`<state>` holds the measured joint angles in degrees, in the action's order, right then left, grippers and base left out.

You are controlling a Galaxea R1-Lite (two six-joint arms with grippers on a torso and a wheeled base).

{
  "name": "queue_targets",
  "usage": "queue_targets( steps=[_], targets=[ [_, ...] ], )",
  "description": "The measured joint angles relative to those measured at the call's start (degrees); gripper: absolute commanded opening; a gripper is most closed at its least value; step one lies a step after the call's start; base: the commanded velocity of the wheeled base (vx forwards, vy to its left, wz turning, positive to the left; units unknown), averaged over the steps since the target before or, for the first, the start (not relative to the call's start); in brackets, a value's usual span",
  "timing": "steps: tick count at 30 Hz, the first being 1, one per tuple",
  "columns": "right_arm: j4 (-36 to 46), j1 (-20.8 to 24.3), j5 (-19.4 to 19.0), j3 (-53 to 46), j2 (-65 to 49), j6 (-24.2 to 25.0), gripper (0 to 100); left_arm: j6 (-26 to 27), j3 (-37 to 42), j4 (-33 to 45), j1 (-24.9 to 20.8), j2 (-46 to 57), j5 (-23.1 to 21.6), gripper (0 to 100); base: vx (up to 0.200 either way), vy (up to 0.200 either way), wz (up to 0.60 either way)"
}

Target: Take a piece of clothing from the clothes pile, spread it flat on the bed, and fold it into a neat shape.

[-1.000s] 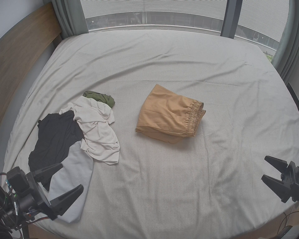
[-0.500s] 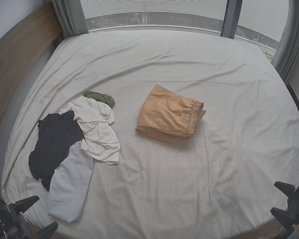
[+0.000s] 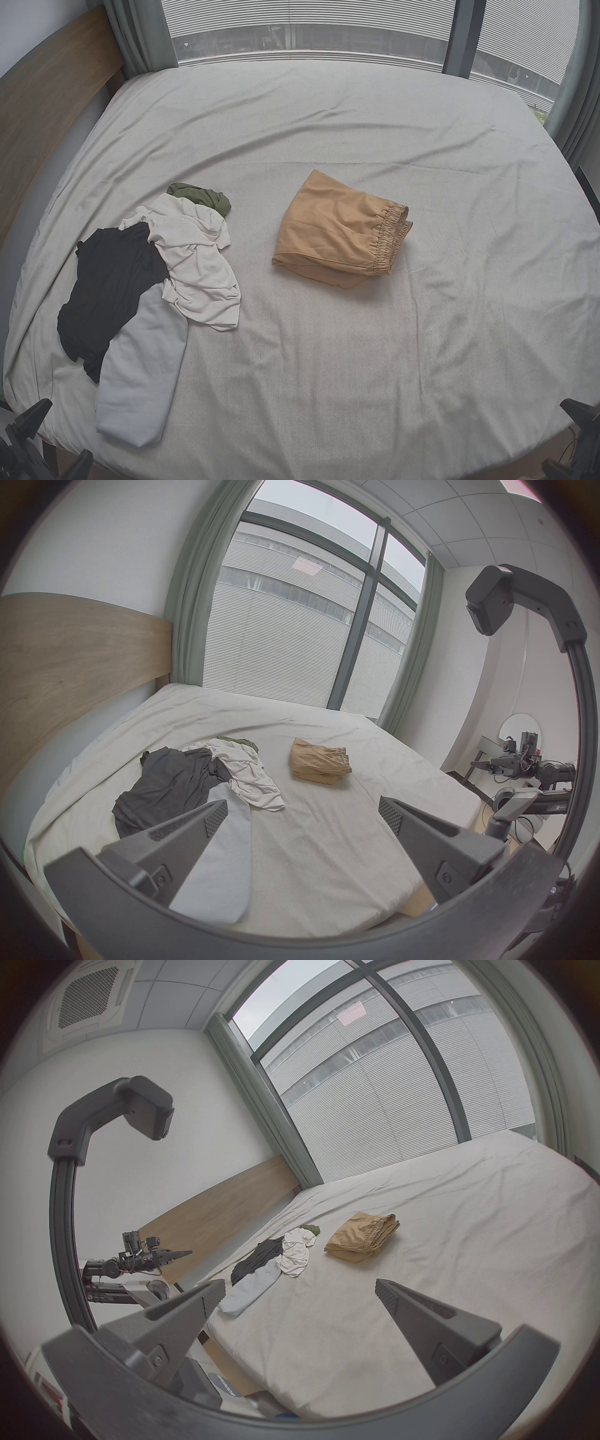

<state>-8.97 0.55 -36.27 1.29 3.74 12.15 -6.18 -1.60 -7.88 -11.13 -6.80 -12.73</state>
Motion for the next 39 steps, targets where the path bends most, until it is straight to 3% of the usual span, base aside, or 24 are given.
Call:
queue_targets(
  steps=[3,7,8,9,14,17,21,27,39],
  targets=[
    [1.48,-0.26,6.06,-0.2,-1.35,-2.61,100,0.39,0.37,0.24,0.46,0.77,0.48,100,0.0,0.0,0.0],
    [3.56,-0.37,17.87,-0.28,-2.36,-5.91,100,1.06,0.55,1.06,1.6,1.4,2.35,100,0.0,0.0,0.0],
    [4.13,-0.37,23.33,-0.28,-2.6,-6.77,100,1.56,0.56,1.61,2.15,1.54,3.4,100,0.0,0.0,0.0],
    [4.46,-0.41,25.95,-0.28,-2.69,-7.29,100,1.97,0.59,2.16,2.62,1.62,4.17,100,0.0,0.0,0.0],
    [5.53,-0.52,36.78,-0.28,-3.0,-9.7,100,4.52,0.61,4.29,6.14,2.26,7.89,100,0.0,0.0,0.0],
    [5.78,-0.52,40.83,-0.28,-3.08,-10.63,100,5.69,0.61,5.96,9.46,3.28,9.14,100,0.0,0.0,0.0],
    [6.19,-0.52,41.11,-0.28,-3.12,-11.07,100,5.85,0.61,7.52,11.35,4.77,10.84,100,0.0,0.0,0.0],
    [8.97,-0.52,36.89,-0.28,-3.12,-11.67,100,5.47,0.59,7.83,11.46,5.71,13.17,100,0.0,0.0,0.0],
    [9.02,-0.41,34.83,-0.28,-3.11,-12.84,100,6.11,0.59,7.78,11.23,5.9,11.72,100,0.0,0.0,0.0]
  ],
)
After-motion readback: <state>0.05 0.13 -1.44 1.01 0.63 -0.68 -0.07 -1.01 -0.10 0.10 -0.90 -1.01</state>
